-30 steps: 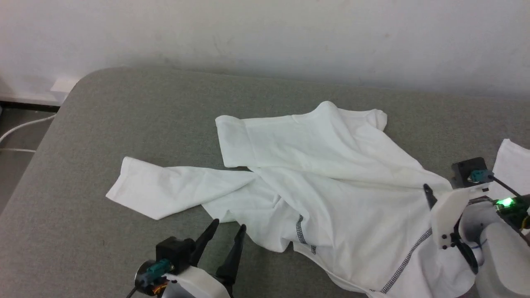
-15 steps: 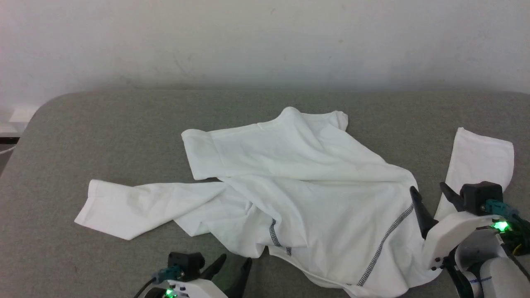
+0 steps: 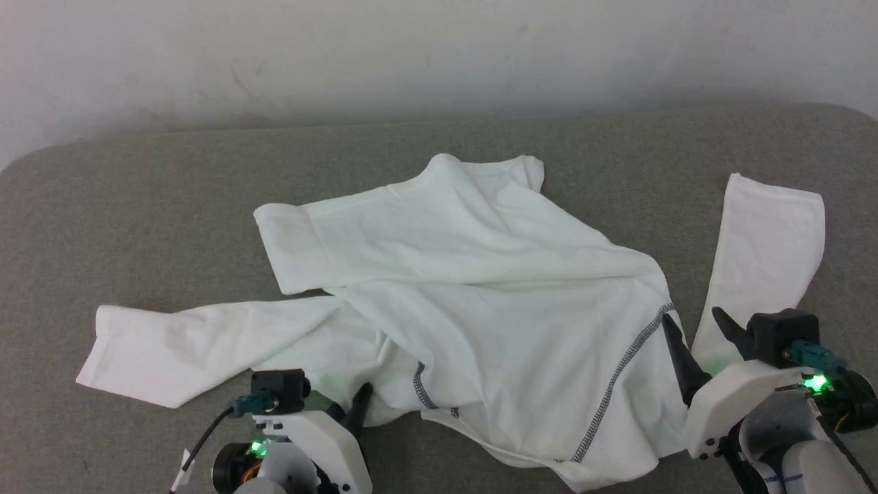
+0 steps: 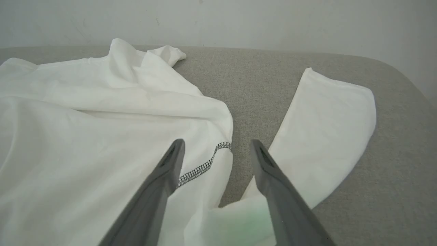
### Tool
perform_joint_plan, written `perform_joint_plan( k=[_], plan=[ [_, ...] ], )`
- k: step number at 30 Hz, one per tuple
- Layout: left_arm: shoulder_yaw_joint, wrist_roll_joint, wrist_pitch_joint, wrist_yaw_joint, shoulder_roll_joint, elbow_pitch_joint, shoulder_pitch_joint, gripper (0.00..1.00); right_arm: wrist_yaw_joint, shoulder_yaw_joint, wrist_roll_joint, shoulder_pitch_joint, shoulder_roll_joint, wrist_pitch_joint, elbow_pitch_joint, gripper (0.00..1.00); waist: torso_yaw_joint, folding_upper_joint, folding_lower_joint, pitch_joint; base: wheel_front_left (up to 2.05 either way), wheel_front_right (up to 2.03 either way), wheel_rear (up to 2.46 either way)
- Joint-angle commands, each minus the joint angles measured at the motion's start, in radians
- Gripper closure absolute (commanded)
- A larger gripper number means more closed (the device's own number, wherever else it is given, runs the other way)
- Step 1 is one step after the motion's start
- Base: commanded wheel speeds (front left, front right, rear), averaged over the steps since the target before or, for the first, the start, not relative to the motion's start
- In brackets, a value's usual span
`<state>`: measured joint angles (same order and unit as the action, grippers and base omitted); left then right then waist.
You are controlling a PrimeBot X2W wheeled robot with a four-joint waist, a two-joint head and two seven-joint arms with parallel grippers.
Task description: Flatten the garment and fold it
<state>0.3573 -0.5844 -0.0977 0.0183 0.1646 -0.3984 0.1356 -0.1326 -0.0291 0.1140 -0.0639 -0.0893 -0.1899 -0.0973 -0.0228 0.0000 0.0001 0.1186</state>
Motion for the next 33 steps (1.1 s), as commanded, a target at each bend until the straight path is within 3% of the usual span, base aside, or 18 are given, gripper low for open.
perform_joint_plan(
  k=[1, 9, 16, 17, 20, 25, 33],
  plan=[
    [0.011, -0.011, -0.015, 0.008, 0.001, -0.032, -0.019, 1.0, 0.002, 0.002, -0.001, 0.014, 0.004, -0.005, 0.005, 0.0, 0.006, 0.0, -0.0001, -0.006, 0.0, 0.0, 0.0],
    [-0.103, -0.018, 0.115, -0.059, 0.086, 0.099, -0.113, 1.0, 0.002, -0.013, 0.006, 0.087, -0.007, -0.073, 0.003, 0.0, 0.077, 0.0, -0.0001, -0.073, 0.0, 0.0, 0.0],
    [-0.178, -0.021, 0.143, -0.111, 0.149, 0.239, -0.162, 0.98, 0.002, -0.03, 0.025, 0.16, 0.009, -0.199, 0.031, 0.0, 0.113, 0.0, -0.0001, -0.094, 0.0, 0.0, 0.0],
    [-0.173, -0.023, 0.131, -0.112, 0.147, 0.238, -0.161, 0.0, 0.002, -0.037, 0.026, 0.173, 0.013, -0.233, 0.037, 0.0, 0.113, 0.0, -0.0001, -0.092, 0.0, 0.0, 0.0],
    [-0.135, 0.029, 0.123, -0.122, 0.162, 0.221, -0.142, 0.0, 0.002, -0.064, 0.021, 0.205, 0.025, -0.311, 0.078, 0.0, 0.113, 0.0, -0.0001, -0.08, 0.0, 0.0, 0.0],
    [-0.125, 0.046, 0.206, -0.127, 0.124, 0.223, -0.121, 0.0, 0.002, -0.069, 0.075, 0.225, 0.037, -0.352, 0.111, 0.0, 0.115, 0.0, -0.0001, -0.061, 0.0, 0.0, 0.0],
    [-0.095, 0.1, 0.314, -0.111, 0.11, 0.23, -0.11, 0.0, 0.002, -0.06, 0.201, 0.167, 0.039, -0.337, -0.007, 0.0, 0.148, 0.0, -0.0001, -0.035, 0.0, 0.0, 0.0]
  ],
)
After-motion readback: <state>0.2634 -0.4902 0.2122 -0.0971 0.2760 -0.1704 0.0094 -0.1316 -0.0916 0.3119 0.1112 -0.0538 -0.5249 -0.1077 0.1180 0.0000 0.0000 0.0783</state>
